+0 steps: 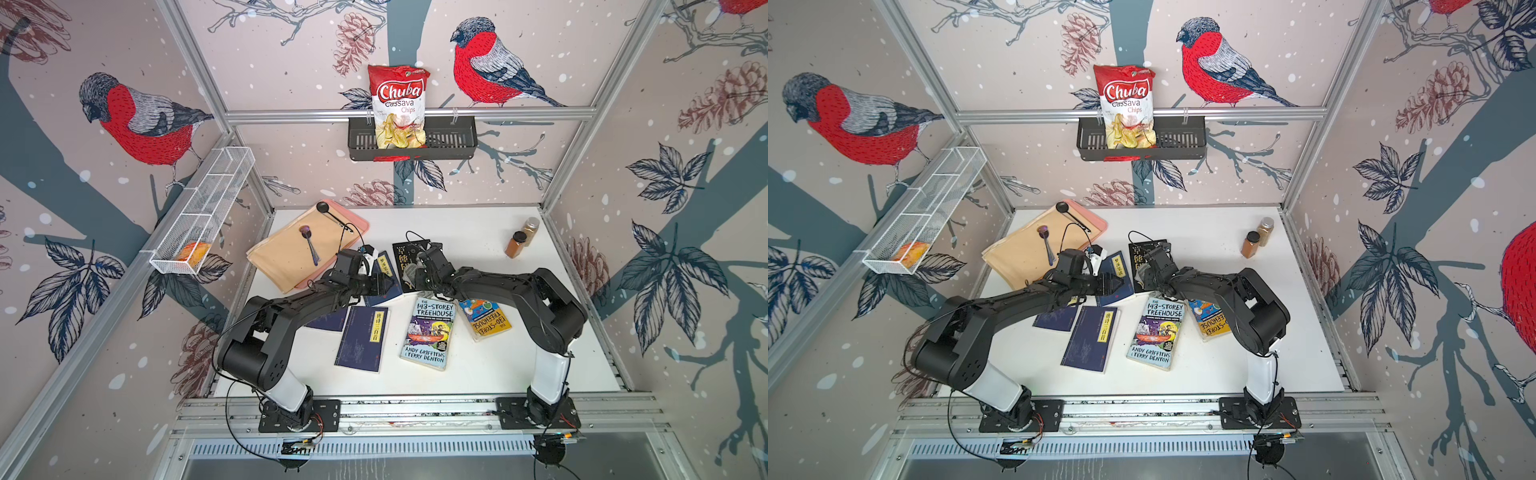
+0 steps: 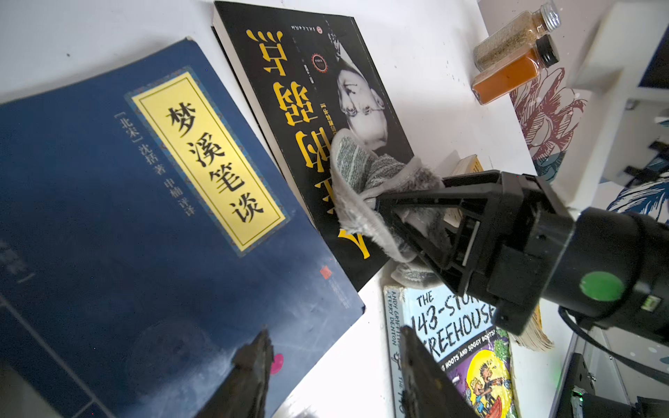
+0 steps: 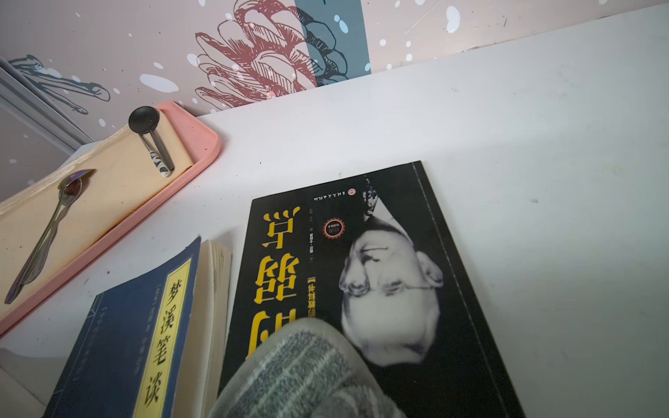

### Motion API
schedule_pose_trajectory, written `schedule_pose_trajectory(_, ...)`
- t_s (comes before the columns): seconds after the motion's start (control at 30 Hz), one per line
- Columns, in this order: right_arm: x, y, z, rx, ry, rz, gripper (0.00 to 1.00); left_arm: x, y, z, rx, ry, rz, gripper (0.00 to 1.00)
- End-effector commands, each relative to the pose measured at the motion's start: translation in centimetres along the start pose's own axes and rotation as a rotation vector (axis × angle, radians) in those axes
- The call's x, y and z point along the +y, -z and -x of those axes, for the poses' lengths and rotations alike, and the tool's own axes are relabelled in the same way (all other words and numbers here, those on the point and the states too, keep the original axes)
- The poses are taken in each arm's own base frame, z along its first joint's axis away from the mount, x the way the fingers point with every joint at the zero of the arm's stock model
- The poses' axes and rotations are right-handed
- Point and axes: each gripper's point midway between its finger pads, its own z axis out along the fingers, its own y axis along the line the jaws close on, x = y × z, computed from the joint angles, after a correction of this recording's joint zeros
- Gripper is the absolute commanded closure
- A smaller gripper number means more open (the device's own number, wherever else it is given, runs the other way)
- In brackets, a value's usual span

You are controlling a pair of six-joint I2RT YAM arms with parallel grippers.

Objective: Wipe the cover of the book
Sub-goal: Wipe the dirt from the cover of the book.

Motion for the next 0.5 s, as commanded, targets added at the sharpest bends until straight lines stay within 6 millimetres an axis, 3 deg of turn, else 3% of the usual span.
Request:
schedule_pose_trajectory(0.0,-1.6,0.2,-2.9,0.119,0.034,-0.046,0.82,0.3,-0.2,1.1,-0.028,-0.027,0.025,0.45)
schedule_pose_trajectory(0.17,-2.0,1.6,-0.2,0.068,0.045,-0.012,0.98,0.6,-0.8,2.7,-0.036,-0.053,0.054,0.46)
schedule_pose_trajectory(0.33,-3.5,3.0,4.8,-0.028,0.02,0.014,0.99,0.5,-2.4,5.1,-0.055,-0.058,0.056,0.49)
schedule_pose_trajectory(0.47,-4.1,2.8,6.9,-0.061,0.011,0.047,1.0,0.0,-4.9,7.2,-0.043,-0.08,0.051,0.56)
